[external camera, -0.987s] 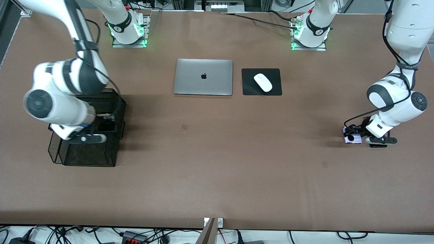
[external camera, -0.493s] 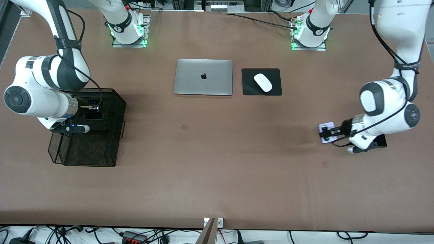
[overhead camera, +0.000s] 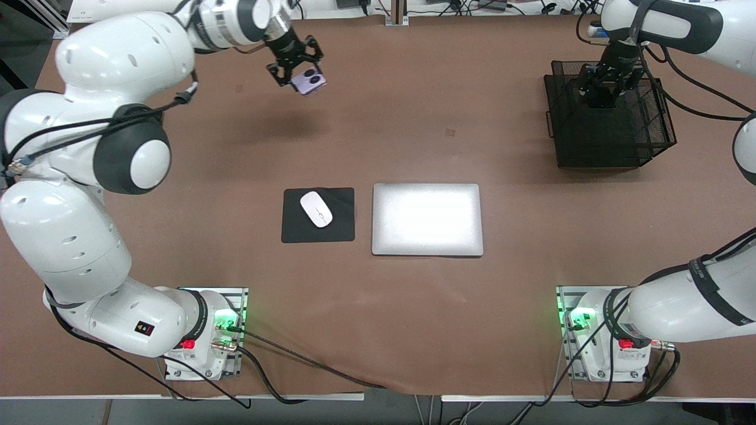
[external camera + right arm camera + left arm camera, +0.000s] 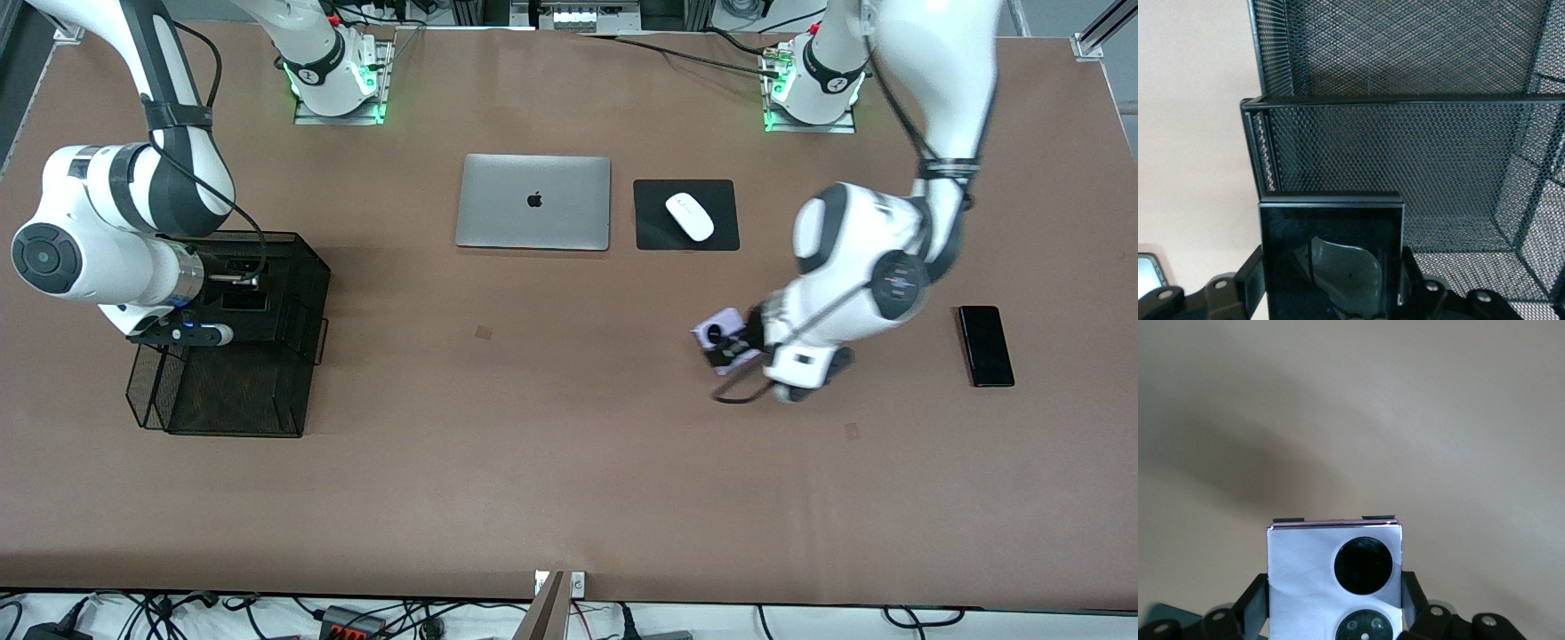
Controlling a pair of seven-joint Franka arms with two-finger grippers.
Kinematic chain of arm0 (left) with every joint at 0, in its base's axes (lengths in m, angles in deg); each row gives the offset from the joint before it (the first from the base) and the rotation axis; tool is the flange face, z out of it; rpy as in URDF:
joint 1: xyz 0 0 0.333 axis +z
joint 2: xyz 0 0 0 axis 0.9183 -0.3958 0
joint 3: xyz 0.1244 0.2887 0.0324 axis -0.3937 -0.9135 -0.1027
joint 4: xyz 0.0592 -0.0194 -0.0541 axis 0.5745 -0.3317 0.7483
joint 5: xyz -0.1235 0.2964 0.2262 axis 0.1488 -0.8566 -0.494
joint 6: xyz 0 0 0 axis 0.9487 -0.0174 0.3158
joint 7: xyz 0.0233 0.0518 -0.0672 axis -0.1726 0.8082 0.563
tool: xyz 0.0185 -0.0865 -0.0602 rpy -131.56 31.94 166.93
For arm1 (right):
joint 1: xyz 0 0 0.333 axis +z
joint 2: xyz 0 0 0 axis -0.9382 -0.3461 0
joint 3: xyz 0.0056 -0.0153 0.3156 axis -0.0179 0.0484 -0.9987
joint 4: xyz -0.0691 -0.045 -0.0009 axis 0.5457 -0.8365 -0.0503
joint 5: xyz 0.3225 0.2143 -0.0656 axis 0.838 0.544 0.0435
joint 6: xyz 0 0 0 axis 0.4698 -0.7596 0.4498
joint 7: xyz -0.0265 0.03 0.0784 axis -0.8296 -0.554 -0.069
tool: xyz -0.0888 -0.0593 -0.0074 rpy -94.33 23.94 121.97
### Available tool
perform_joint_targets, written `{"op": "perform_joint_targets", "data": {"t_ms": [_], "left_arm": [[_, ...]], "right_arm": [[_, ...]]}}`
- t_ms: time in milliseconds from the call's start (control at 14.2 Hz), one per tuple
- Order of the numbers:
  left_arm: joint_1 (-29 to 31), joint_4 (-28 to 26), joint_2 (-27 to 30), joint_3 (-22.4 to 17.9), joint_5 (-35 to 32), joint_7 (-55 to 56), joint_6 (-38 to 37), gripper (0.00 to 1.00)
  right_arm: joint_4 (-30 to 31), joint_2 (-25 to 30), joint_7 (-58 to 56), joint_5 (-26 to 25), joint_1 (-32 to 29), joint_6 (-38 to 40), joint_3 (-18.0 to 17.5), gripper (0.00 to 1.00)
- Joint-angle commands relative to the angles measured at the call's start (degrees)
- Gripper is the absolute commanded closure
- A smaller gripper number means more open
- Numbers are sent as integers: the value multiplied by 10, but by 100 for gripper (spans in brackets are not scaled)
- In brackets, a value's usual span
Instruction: Place phones with both arms
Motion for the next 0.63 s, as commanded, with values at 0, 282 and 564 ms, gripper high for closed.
{"op": "perform_joint_targets", "data": {"t_ms": [0,282,564], "left_arm": [[-54,119,-82,-12,12,43,-18,62],[-119,217,-165,-12,11,152,57,62],[-164,245,-217,-11,-7,48,119,60]], "right_arm": [[30,10,3,-6,-14,-34,-3,72],[30,1,8,-6,-20,-41,-3,72],[29,-10,10,-6,-21,-49,-3,56]]}}
